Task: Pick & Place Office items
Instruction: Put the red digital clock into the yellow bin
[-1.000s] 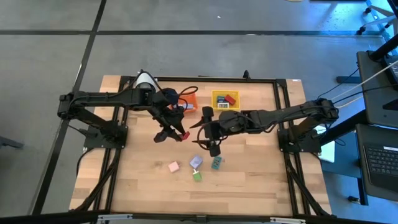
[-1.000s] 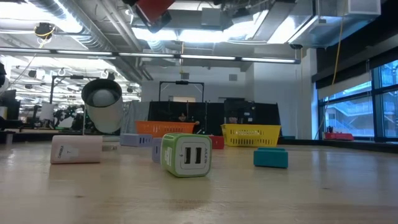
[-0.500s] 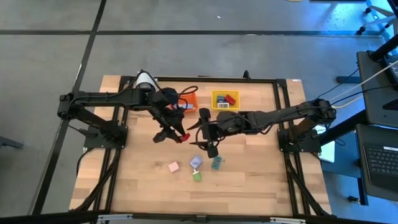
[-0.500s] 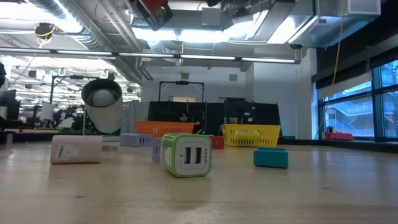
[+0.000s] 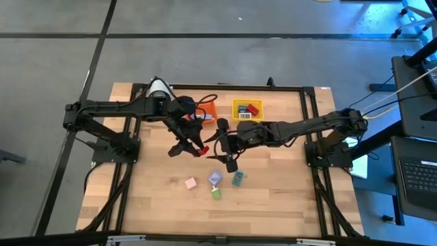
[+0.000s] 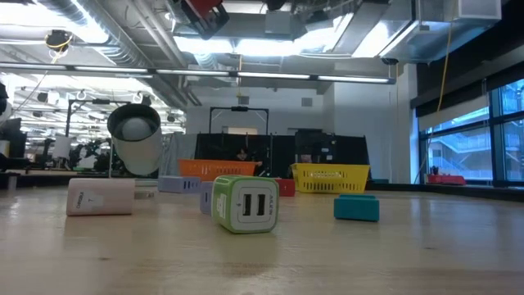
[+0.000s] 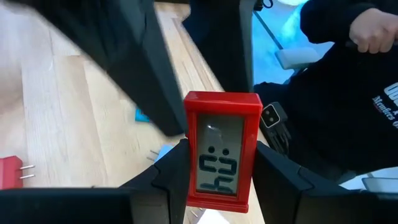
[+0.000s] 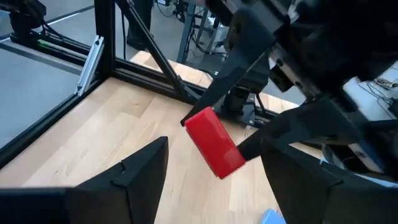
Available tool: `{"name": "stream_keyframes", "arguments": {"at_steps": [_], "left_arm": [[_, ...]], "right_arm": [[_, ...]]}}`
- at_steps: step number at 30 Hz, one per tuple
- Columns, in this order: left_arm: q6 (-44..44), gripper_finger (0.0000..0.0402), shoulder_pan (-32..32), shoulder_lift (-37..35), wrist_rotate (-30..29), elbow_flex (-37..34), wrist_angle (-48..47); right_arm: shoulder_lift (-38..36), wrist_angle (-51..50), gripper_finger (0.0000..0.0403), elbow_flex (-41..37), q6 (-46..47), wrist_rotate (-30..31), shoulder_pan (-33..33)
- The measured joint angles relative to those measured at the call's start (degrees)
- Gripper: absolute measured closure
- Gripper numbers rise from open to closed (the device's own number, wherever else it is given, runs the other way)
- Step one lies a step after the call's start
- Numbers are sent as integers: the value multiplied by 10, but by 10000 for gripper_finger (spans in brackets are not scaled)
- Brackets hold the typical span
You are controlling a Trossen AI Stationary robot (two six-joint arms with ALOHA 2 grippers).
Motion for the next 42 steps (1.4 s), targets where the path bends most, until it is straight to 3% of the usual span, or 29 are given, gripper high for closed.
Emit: {"name": "stream_keyframes", "arguments": {"at_steps": [5, 12, 16, 22, 36, 42], "left_arm": [[-1, 261, 0, 1, 2, -2, -5], [-4, 261, -1, 1, 5, -3, -8], [-3, 261, -1, 1, 5, -3, -6], [3, 260, -1, 1, 28, -2, -4], [2, 248, 0, 0, 27, 0, -12], [-8, 213, 6, -3, -65, 2, -12]], "right_arm": [[22, 7, 155, 0, 0, 0, -1], [27, 16, 195, 0, 0, -1, -2], [27, 16, 239, 0, 0, -2, -3], [27, 20, 338, 0, -15, -1, -2], [25, 21, 338, -1, -24, 28, -2], [15, 8, 342, -2, -13, 89, -5]]}}
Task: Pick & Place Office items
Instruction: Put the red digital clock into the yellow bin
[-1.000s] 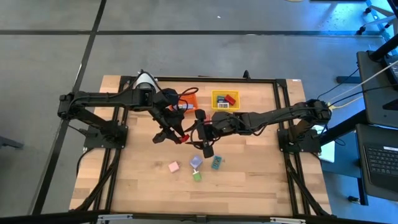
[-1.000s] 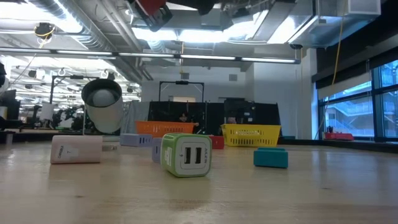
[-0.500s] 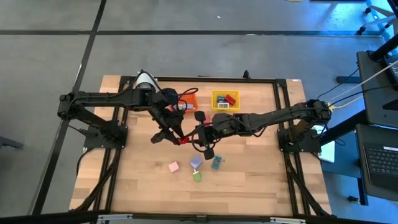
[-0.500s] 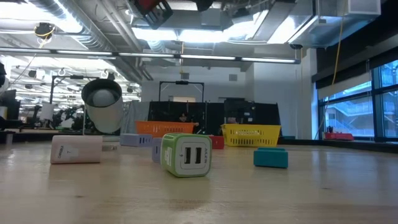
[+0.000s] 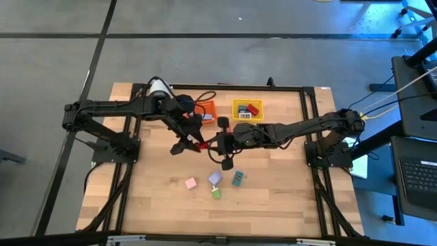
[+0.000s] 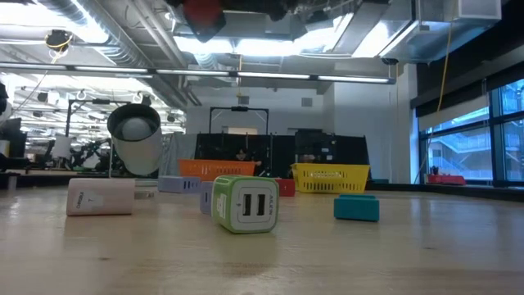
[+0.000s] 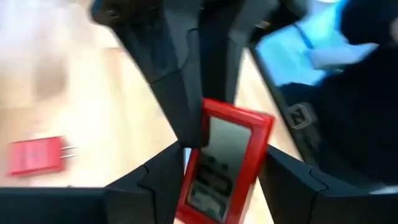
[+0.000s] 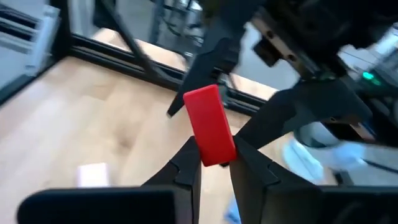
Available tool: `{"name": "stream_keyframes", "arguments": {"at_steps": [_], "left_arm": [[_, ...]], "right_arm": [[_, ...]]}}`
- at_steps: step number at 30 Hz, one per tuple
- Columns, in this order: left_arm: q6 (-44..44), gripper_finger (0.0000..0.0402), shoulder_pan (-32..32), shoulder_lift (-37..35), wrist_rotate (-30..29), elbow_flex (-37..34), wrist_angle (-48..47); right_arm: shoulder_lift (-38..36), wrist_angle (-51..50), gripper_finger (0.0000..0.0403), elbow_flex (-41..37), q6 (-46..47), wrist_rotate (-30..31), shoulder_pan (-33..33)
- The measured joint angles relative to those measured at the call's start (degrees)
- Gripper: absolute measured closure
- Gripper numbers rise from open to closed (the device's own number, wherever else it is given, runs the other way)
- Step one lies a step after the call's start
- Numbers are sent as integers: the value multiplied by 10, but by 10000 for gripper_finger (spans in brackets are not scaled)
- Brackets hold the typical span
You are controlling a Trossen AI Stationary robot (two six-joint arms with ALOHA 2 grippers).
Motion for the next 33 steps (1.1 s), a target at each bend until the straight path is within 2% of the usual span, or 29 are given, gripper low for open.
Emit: {"name": "stream_keyframes", "arguments": {"at_steps": [4, 11, 17, 22, 25, 29, 33], "left_arm": [[1, 201, 9, 3, -39, -1, -1], [13, 205, 9, 3, -109, -1, -13], [39, 205, 9, 3, -217, -1, -16], [64, 205, 9, 3, -347, -1, -19], [66, 205, 12, 3, -400, -2, -43], [47, 205, 14, 3, -453, -2, -83], [15, 205, 13, 3, -474, -2, -110]], "right_arm": [[-10, 18, 345, 3, 5, 14, -6], [-16, 8, 345, 2, 7, 30, -18], [-29, -23, 345, 2, 18, 62, -31], [-41, -61, 345, 2, 37, 77, -46], [-49, -85, 345, 2, 56, 90, -56], [-55, -124, 345, 2, 96, 105, -74], [-57, -175, 345, 2, 153, 107, -96]]}}
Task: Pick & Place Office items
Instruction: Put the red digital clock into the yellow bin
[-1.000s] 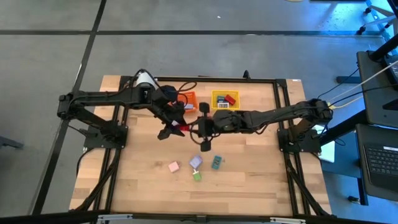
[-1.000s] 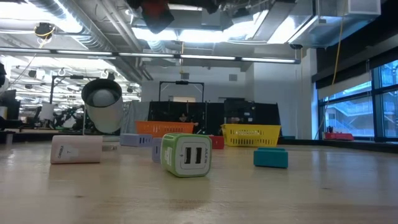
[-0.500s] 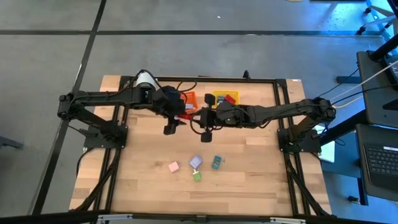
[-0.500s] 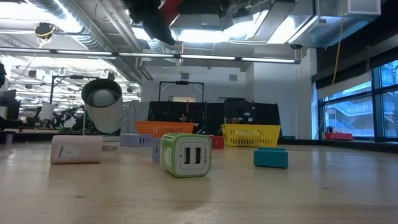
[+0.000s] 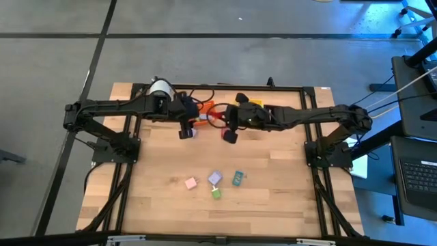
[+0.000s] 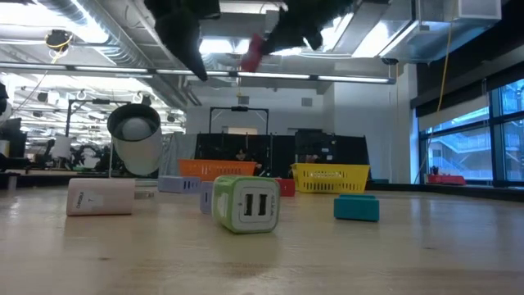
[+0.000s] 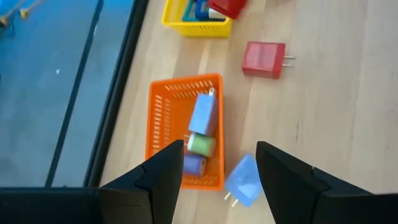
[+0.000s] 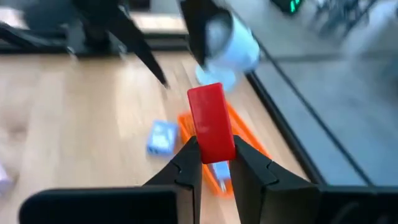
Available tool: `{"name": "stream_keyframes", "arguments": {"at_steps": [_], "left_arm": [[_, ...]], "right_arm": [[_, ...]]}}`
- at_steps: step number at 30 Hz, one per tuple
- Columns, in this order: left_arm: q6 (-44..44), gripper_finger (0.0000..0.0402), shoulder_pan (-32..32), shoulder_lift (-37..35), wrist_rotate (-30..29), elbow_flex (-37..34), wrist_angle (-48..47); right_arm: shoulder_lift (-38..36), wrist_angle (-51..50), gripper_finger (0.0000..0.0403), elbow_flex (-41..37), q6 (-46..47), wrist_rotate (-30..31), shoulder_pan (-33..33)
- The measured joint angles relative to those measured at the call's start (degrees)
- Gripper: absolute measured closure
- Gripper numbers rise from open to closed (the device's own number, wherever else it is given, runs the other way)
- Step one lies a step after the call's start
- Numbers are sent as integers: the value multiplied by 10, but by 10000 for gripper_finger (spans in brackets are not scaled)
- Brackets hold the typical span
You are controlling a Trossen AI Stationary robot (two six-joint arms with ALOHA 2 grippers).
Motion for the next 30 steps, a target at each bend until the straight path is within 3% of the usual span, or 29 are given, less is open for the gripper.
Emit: {"name": "stream_keyframes", "arguments": {"at_steps": [9, 23, 30], "left_arm": [[-22, 206, 0, -1, 3, -27, -8], [-44, 206, 0, -1, 1, -102, 7], [-47, 206, 0, -1, 0, -103, 9]], "right_arm": [[-1, -105, 345, 0, 75, 0, -53], [2, -172, 346, 0, 84, -5, -150], [2, -225, 346, 0, 107, -45, -193]]}}
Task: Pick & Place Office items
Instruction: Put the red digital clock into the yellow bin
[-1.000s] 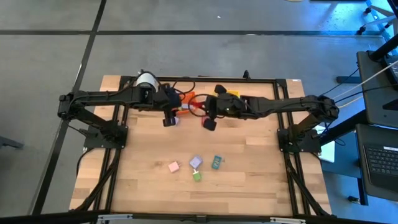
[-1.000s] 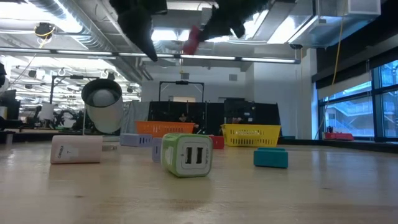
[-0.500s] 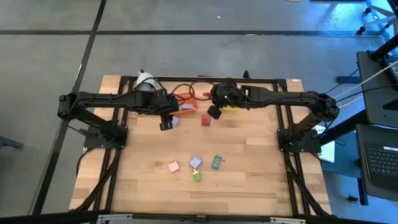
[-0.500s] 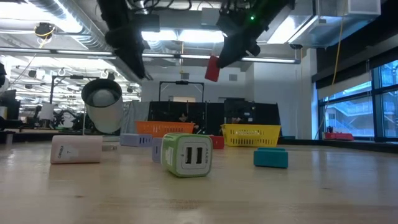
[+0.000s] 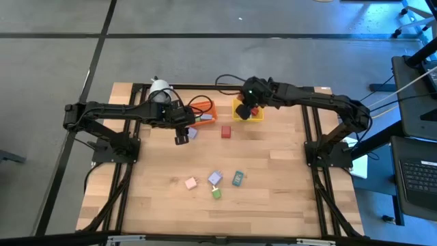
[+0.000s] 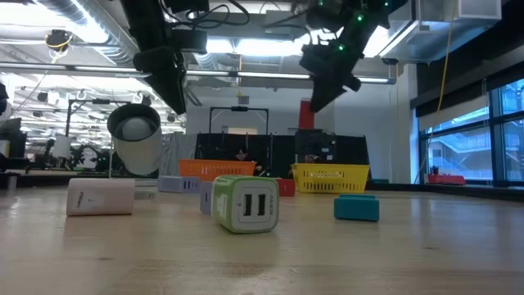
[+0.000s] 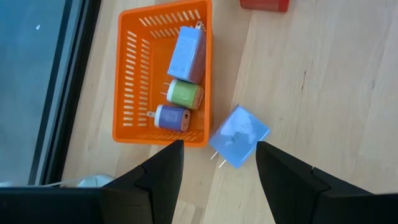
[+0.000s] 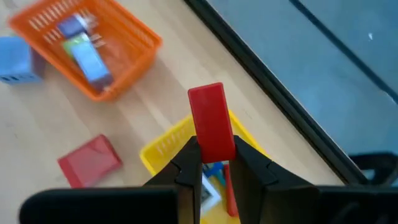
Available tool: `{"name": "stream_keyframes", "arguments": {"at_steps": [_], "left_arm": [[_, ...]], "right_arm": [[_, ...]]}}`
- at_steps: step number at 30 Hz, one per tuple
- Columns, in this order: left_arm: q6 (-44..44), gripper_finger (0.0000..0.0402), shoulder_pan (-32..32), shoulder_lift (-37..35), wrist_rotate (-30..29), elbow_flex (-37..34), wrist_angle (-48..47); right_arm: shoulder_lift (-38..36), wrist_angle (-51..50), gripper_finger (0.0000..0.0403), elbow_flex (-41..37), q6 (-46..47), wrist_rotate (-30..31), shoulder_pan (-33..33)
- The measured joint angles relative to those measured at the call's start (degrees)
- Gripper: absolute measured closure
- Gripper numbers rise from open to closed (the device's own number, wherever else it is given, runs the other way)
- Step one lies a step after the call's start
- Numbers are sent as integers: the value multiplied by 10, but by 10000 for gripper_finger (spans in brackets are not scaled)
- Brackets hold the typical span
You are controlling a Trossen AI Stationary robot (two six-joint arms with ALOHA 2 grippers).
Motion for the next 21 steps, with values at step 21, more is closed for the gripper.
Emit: {"name": "stream_keyframes", "arguments": {"at_steps": [21], "left_arm": [[-1, 206, 0, 0, 3, 0, 0]], "right_arm": [[71, -68, 346, 0, 30, -59, -49]]}}
